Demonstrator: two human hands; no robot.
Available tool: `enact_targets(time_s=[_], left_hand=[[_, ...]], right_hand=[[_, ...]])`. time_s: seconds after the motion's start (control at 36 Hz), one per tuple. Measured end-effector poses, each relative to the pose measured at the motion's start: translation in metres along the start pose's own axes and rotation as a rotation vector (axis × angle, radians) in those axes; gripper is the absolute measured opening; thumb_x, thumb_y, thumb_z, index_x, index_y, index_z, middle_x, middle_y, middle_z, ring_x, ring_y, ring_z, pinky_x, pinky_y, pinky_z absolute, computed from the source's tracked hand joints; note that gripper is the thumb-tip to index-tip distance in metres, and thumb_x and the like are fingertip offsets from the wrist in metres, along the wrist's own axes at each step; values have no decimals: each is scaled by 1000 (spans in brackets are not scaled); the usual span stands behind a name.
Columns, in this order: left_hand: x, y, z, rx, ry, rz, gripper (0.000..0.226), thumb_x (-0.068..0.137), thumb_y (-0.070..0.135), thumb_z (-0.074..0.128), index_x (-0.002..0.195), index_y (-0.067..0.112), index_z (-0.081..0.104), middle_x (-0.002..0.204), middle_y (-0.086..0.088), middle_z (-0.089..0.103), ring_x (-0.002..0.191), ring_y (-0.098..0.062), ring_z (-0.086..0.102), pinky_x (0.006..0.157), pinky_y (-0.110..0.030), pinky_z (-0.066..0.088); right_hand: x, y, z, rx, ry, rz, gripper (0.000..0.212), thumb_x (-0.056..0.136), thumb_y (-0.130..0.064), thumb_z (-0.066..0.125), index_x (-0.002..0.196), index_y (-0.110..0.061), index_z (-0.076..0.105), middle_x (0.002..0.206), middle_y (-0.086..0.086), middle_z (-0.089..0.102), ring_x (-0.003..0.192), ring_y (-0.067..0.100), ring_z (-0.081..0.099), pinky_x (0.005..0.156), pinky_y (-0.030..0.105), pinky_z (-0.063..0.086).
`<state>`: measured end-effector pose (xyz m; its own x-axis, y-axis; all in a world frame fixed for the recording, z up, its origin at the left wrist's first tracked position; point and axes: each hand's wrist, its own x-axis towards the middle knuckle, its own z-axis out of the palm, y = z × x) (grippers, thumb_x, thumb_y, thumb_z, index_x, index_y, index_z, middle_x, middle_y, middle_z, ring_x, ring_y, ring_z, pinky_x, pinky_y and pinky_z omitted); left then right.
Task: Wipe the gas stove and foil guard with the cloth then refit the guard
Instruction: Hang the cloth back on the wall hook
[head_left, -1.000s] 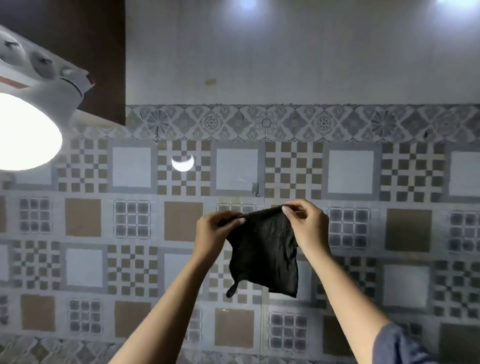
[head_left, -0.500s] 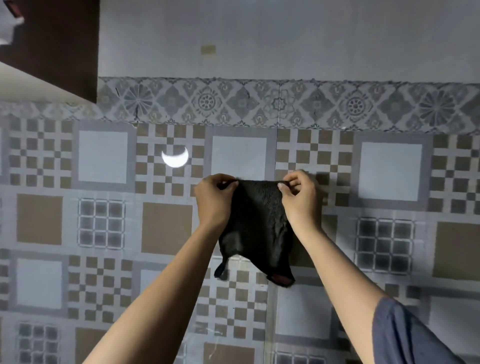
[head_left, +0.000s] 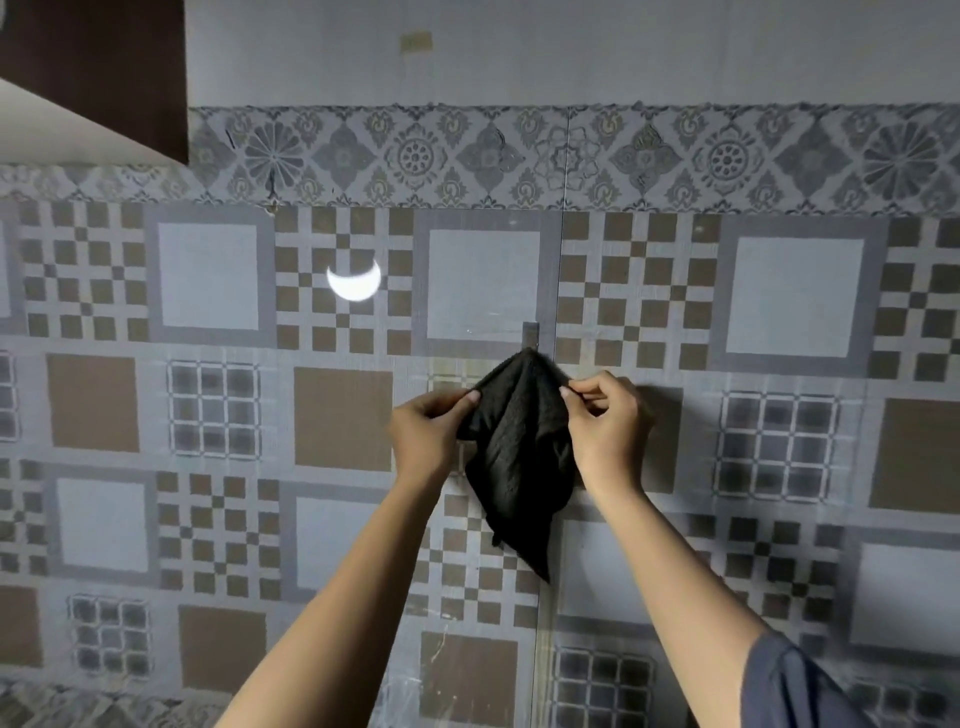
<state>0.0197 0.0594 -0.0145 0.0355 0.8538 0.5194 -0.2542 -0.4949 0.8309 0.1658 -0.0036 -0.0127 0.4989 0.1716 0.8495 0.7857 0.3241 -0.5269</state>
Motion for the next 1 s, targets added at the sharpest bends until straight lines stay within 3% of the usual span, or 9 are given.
enact_targets(time_s=[0.17, 0.31, 0.44, 0.64, 1.0], left_hand=[[-8, -4, 1, -62, -58, -11, 21, 82, 12, 68, 98, -1, 70, 92, -16, 71, 82, -19, 66, 80, -29, 56], [-9, -2, -2, 16, -124, 79, 16, 85, 11, 64, 98, 4, 70, 92, -13, 72, 85, -19, 67, 78, -25, 56], [-12, 0, 1, 109, -103, 146, 16, 86, 12, 63, 98, 4, 70, 90, -9, 70, 79, -11, 63, 64, -8, 52], [-13, 5, -1, 146, -123, 187, 19, 90, 13, 58, 104, 4, 66, 93, -9, 67, 78, -7, 60, 56, -2, 46], [-15, 8, -6, 234, -174, 181, 25, 92, 13, 53, 113, 4, 62, 107, -7, 66, 95, -12, 60, 65, 3, 45]], right_hand=[[-1, -7, -4, 5, -31, 8, 7, 79, -4, 67, 74, -6, 62, 79, 9, 64, 64, 14, 56, 56, 4, 41], [-1, -9, -7, 4, -80, -15, 5, 80, -2, 64, 79, -7, 63, 82, 8, 65, 67, 12, 57, 58, 4, 43], [-1, -12, -2, -16, -113, 13, 6, 82, -3, 61, 83, -9, 62, 86, 8, 63, 69, 10, 54, 59, 2, 41], [0, -16, -4, -46, -132, 2, 4, 85, -5, 58, 84, -7, 61, 87, 8, 62, 73, 13, 53, 59, 0, 38], [1, -22, -9, -110, -189, 44, 6, 88, -10, 53, 93, -8, 56, 95, 7, 60, 92, 25, 55, 75, 30, 44]])
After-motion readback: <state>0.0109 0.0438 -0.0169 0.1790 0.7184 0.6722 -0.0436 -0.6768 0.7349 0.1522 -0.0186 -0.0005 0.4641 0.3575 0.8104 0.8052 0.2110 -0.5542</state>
